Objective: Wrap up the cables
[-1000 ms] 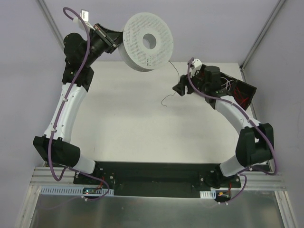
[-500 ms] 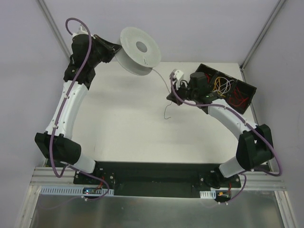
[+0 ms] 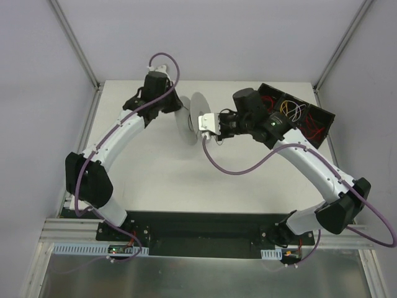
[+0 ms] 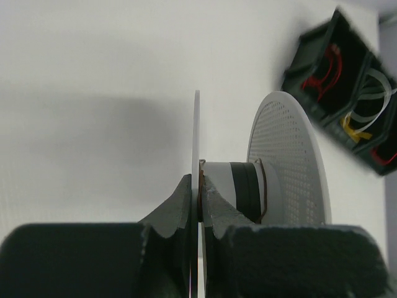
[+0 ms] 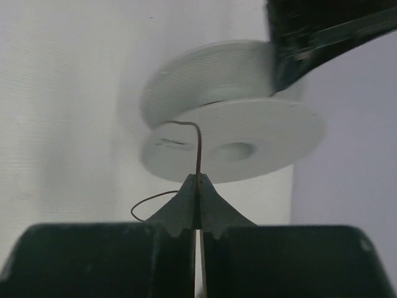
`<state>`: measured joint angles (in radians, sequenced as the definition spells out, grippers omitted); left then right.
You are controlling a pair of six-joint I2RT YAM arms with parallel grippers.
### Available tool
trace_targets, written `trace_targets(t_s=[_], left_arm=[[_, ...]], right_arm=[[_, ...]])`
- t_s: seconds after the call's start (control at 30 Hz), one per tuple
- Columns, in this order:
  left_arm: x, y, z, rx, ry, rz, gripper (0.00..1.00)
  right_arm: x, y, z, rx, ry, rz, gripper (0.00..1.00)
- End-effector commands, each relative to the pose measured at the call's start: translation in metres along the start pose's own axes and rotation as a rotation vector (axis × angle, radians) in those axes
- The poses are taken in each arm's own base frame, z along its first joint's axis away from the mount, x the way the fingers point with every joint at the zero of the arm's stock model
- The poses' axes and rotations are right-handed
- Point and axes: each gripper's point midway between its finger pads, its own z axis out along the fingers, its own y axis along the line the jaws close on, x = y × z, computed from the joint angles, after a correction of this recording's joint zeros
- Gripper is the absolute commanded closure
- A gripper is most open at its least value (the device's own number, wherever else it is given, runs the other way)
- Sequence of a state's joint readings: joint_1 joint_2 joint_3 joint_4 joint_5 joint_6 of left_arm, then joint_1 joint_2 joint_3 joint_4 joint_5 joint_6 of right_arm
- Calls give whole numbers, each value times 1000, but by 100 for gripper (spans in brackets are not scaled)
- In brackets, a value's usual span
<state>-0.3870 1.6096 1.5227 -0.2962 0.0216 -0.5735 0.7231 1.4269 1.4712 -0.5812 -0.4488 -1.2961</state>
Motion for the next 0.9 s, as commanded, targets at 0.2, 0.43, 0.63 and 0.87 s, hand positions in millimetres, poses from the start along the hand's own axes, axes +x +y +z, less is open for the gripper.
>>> trace_targets(t_s=[0.2, 0.43, 0.63, 0.87], left_arm=[[55, -44, -31, 223, 99, 258, 100], [75, -81, -74, 592, 89, 457, 100], [38, -103, -115, 837, 29, 442, 100], [-17, -121, -160, 962, -85, 407, 100]], right_arm=[[-10, -95, -21, 216, 12, -50, 100], [36, -133, -27, 264, 34, 168, 100], [100, -119, -32, 174, 65, 384, 99], [141, -86, -32, 99, 50, 578, 100]])
